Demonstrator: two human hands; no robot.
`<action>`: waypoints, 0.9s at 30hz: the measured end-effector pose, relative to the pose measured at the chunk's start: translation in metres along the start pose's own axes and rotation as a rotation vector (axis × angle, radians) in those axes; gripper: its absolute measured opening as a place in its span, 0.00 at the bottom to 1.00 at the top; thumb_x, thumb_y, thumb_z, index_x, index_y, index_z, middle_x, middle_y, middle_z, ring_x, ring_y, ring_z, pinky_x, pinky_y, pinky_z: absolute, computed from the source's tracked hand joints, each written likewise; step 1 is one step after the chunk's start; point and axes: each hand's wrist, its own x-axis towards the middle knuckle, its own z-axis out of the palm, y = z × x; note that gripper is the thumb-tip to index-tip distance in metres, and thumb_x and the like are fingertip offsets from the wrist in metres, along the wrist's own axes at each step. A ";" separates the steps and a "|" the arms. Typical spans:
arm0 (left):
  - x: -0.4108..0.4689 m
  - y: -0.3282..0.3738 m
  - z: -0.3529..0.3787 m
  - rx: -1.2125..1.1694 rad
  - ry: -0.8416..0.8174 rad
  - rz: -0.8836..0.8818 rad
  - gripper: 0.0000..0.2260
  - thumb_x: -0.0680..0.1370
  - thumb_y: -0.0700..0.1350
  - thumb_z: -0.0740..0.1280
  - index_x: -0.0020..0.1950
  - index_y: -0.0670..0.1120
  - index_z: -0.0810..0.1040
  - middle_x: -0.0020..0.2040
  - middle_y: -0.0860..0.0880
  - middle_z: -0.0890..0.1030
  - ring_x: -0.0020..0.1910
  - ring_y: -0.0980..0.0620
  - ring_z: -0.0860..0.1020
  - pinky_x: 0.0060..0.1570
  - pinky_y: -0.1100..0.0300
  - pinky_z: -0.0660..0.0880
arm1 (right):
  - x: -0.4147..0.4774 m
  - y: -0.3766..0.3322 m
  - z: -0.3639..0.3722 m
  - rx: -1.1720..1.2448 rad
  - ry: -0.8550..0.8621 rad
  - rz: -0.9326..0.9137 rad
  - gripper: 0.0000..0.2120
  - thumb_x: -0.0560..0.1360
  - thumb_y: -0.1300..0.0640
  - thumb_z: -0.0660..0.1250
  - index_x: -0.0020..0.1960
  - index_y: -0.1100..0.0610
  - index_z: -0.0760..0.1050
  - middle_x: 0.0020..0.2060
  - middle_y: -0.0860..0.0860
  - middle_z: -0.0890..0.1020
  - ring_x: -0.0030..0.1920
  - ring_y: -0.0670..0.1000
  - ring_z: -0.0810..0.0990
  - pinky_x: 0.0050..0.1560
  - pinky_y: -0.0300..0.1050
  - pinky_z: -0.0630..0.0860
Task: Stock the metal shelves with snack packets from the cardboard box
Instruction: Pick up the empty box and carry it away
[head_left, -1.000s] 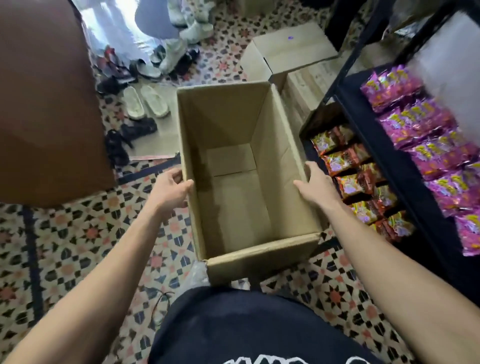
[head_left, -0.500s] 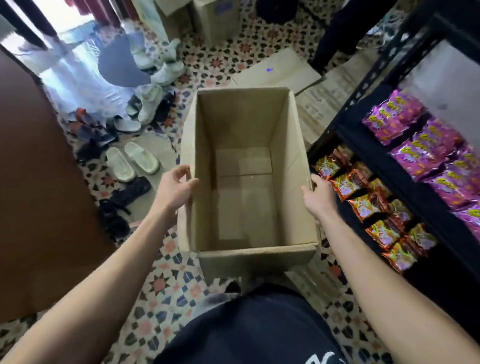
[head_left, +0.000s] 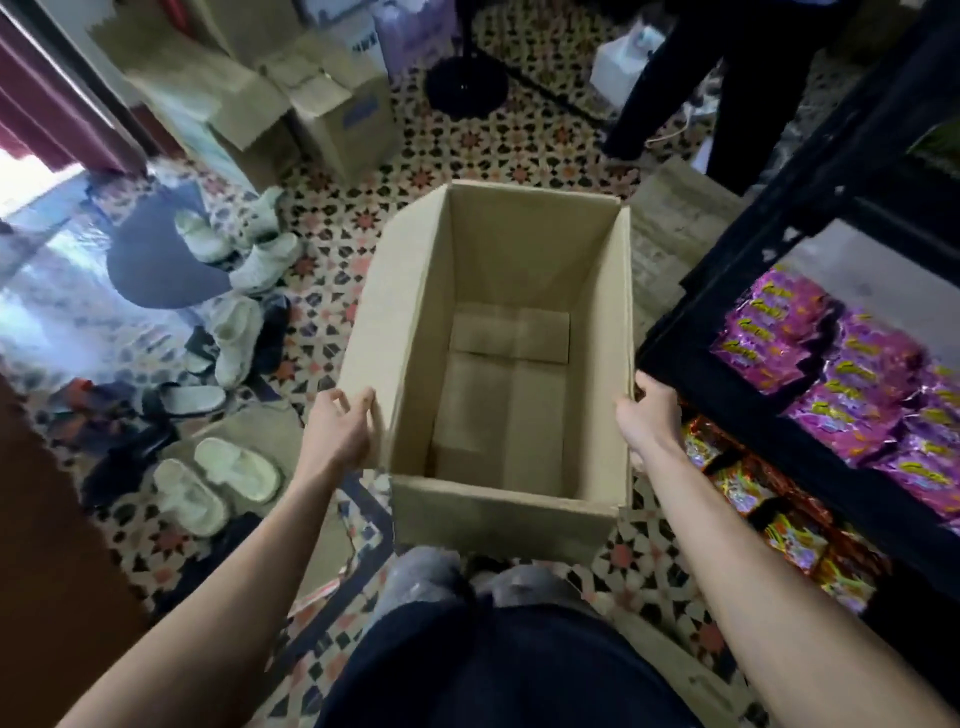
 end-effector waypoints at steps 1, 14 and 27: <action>0.015 0.022 0.003 0.017 -0.006 -0.010 0.31 0.76 0.64 0.60 0.69 0.42 0.70 0.60 0.41 0.78 0.56 0.41 0.78 0.58 0.46 0.75 | 0.016 -0.009 0.000 0.033 0.015 0.023 0.25 0.78 0.64 0.63 0.75 0.56 0.68 0.72 0.54 0.73 0.69 0.55 0.74 0.70 0.49 0.69; 0.222 0.225 0.052 0.029 -0.201 0.110 0.43 0.67 0.75 0.62 0.62 0.38 0.75 0.58 0.37 0.80 0.56 0.37 0.80 0.60 0.40 0.75 | 0.157 -0.066 0.013 0.135 0.225 0.241 0.24 0.77 0.60 0.65 0.73 0.55 0.72 0.69 0.53 0.76 0.67 0.55 0.76 0.69 0.50 0.72; 0.300 0.386 0.085 0.293 -0.270 0.427 0.15 0.76 0.57 0.70 0.51 0.45 0.81 0.38 0.46 0.83 0.33 0.47 0.81 0.32 0.53 0.80 | 0.224 -0.093 0.052 0.342 0.221 0.397 0.25 0.78 0.61 0.68 0.74 0.54 0.70 0.63 0.54 0.80 0.60 0.57 0.81 0.64 0.58 0.77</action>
